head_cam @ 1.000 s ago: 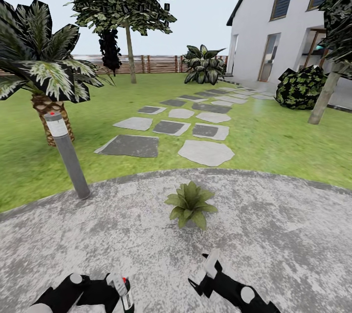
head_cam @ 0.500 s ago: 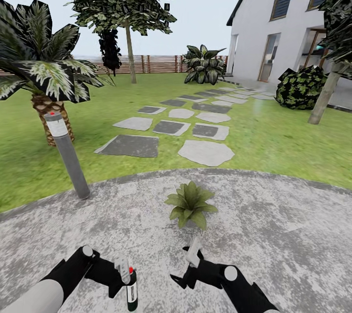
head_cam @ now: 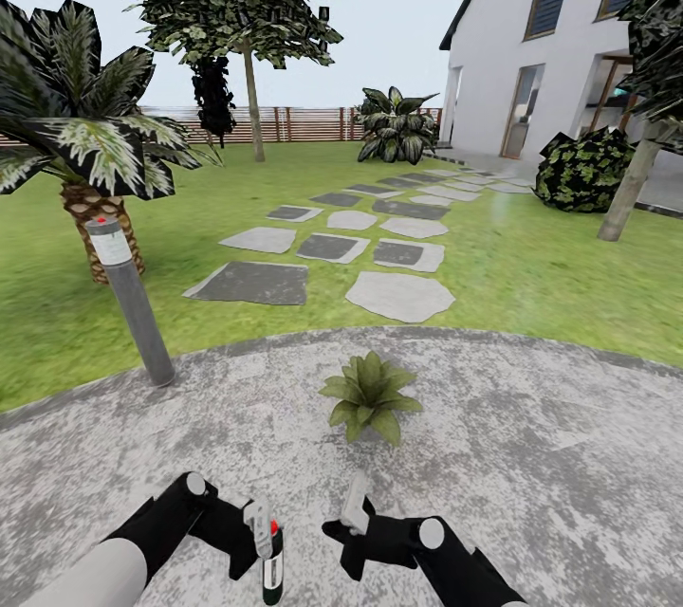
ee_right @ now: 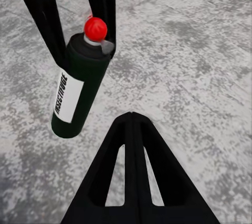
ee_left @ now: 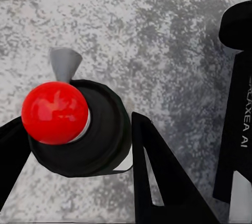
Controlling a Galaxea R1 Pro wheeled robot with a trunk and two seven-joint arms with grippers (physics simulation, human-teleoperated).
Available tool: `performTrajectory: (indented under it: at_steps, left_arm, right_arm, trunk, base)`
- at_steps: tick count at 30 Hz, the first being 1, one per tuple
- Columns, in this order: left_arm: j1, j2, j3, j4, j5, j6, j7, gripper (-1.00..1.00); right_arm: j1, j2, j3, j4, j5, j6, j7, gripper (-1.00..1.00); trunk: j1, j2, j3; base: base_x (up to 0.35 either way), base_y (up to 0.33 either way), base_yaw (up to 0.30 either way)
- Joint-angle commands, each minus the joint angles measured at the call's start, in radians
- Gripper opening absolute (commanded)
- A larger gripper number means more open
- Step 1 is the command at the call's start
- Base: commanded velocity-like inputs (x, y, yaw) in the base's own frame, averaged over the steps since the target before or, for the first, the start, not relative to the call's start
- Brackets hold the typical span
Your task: Pick up the pesticide atomizer in the garden and spray insectifuge to fully cover both potted plants in the garden.
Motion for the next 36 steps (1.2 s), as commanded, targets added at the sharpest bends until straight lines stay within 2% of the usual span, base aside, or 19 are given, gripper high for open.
performTrajectory:
  at_steps: [1, 12, 23, 25, 26, 31, 32, 36]
  left_arm:
    - [0.000, -0.001, -0.006, -0.002, -0.009, -0.005, -0.001, -1.00]
    - [0.002, -0.018, -0.016, -0.048, -0.019, -0.009, 0.000, -1.00]
    - [0.003, -0.046, -0.017, -0.053, -0.020, -0.028, -0.004, -1.00]
    - [0.003, -0.047, -0.035, -0.052, -0.018, -0.037, -0.008, -1.00]
    - [0.002, -0.048, -0.069, -0.053, -0.018, -0.041, -0.009, -1.00]
    - [0.003, -0.053, -0.077, -0.054, -0.017, -0.043, -0.010, -1.00]
    - [0.004, -0.067, -0.079, -0.053, -0.018, -0.043, -0.010, -1.00]
    - [0.003, -0.075, -0.079, -0.052, -0.018, -0.043, -0.010, -1.00]
  right_arm:
    - [0.000, 0.001, -0.001, -0.003, 0.010, -0.006, 0.004, -1.00]
    - [0.000, 0.008, -0.001, -0.014, 0.011, -0.006, 0.011, -1.00]
    - [0.000, 0.009, -0.002, -0.022, 0.011, -0.006, 0.010, -1.00]
    - [0.000, 0.009, -0.002, -0.022, 0.011, -0.006, 0.010, -1.00]
    - [0.000, 0.008, -0.002, -0.022, 0.011, -0.006, 0.011, -1.00]
    - [0.000, 0.007, -0.002, -0.022, 0.011, -0.007, 0.010, -1.00]
    - [0.000, 0.007, -0.002, -0.022, 0.011, -0.007, 0.009, -1.00]
    - [0.000, 0.007, -0.002, -0.022, 0.011, -0.007, 0.010, -1.00]
  trunk:
    - [0.000, 0.000, -0.001]
    - [0.000, 0.000, -0.001]
    - [0.000, 0.000, -0.001]
    - [0.000, 0.000, -0.001]
    - [0.000, 0.000, -0.001]
    - [0.000, 0.000, -0.001]
    - [0.000, 0.000, -0.001]
    - [0.000, 0.000, -0.001]
  base:
    - [0.000, 0.000, 0.000]
    - [0.000, 0.000, 0.000]
    - [0.000, 0.000, 0.000]
    - [0.000, 0.000, 0.000]
    - [0.000, 0.000, 0.000]
    - [0.000, 0.000, 0.000]
    - [0.000, 0.000, 0.000]
    - [0.000, 0.000, 0.000]
